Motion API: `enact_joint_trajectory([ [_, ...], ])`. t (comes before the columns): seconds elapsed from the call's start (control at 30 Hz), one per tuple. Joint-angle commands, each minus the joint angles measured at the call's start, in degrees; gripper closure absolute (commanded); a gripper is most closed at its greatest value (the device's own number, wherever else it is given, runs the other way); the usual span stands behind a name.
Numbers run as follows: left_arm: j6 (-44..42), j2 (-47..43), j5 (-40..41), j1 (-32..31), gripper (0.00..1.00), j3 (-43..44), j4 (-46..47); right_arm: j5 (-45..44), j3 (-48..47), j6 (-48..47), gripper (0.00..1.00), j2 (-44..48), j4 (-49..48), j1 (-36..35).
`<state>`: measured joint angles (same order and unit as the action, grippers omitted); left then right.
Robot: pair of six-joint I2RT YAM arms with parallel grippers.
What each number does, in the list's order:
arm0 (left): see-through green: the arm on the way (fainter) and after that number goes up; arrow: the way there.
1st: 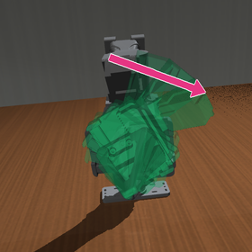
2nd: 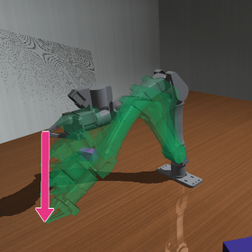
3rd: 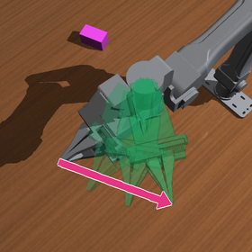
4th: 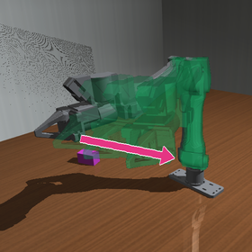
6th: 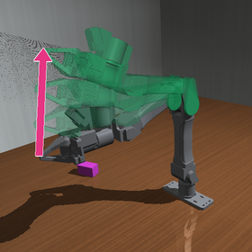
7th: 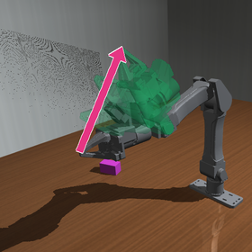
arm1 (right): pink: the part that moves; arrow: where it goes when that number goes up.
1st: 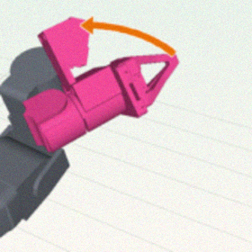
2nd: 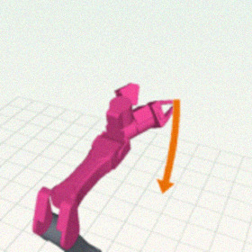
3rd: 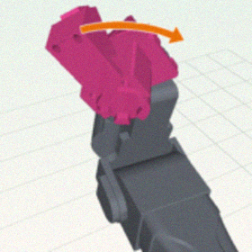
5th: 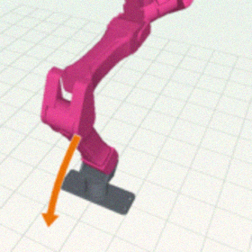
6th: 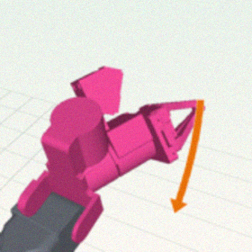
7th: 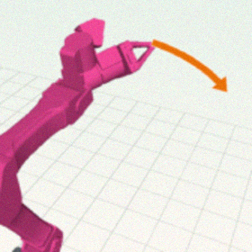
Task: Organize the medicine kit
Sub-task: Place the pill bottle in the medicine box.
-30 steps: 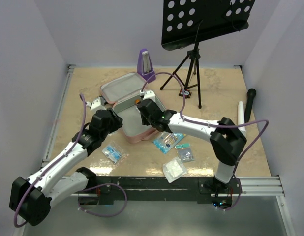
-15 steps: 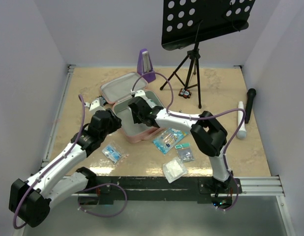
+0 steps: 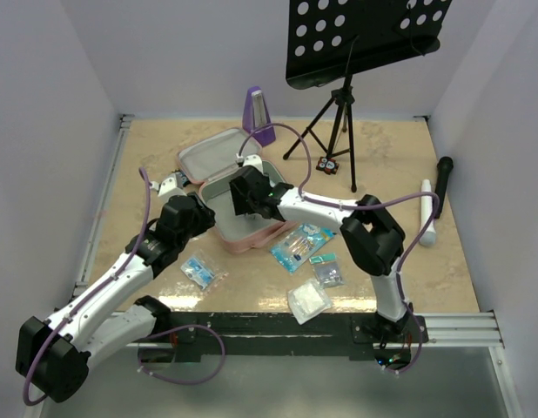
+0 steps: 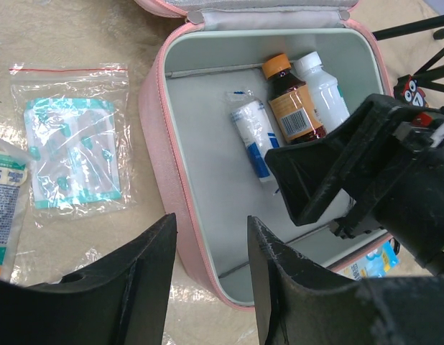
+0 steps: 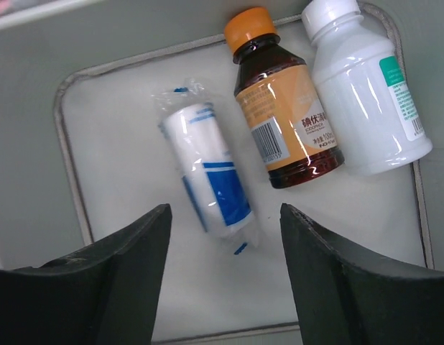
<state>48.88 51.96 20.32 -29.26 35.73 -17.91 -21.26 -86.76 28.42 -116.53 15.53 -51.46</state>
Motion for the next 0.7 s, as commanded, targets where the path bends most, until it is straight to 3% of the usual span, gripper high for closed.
enact_joint_trajectory([
  [0.0,-0.1,-0.6,0.3,0.3,0.52,-0.3,1.0,1.1,0.8,-1.2,0.38,6.3,-0.2,-0.7],
  [0.17,0.0,-0.5,0.3,0.3,0.52,-0.5,1.0,1.7,5.5,-3.1,0.61,9.8,1.1,-0.8],
  [0.4,0.4,0.6,-0.8,0.3,0.52,-1.2,2.4,3.9,8.1,-6.3,0.52,8.8,1.5,-0.9],
  [0.67,0.2,1.0,-1.0,0.4,0.52,-1.0,2.4,5.8,4.5,-8.6,0.54,3.3,2.5,-0.9],
])
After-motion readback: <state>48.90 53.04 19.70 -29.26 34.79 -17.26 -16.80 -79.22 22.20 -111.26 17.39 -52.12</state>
